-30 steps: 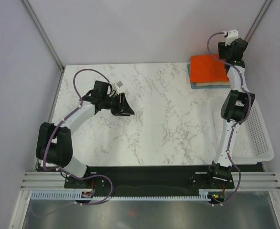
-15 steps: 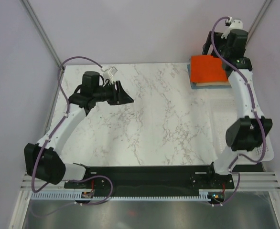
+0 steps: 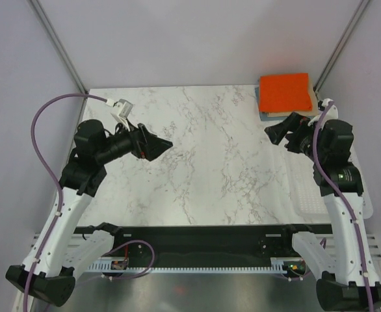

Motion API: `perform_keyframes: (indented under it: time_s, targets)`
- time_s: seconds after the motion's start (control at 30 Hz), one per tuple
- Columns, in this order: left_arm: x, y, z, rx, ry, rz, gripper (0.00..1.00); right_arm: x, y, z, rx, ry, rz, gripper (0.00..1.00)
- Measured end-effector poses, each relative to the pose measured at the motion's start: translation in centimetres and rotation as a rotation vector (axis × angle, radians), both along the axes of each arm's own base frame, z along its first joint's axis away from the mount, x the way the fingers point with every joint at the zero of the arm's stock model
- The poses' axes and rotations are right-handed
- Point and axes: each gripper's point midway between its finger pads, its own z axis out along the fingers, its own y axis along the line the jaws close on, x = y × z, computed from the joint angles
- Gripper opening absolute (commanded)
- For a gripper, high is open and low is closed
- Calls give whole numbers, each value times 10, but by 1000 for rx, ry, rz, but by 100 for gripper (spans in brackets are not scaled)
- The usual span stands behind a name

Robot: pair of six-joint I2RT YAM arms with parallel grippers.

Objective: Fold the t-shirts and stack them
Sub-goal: Reset both grippers

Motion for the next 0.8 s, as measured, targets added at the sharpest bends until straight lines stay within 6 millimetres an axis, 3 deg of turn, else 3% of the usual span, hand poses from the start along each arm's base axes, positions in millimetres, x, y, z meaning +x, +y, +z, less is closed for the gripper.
perform_keyframes:
  time_s: [0.13,0.23,0.43,0.8]
  targets:
    - [-20,8,-18,3,3,10,100,-32,3,-21,28,27,-1,98]
    - [-32,11,-20,-4,-17,9,99,-41,4,-30,33,59,0,98]
    - [-44,12,-16,-18,-47,-9,98,-49,1,-38,20,98,-14,98]
    - [-46,9,-26,-17,-13,-33,98,-53,-5,-33,2,94,-42,98]
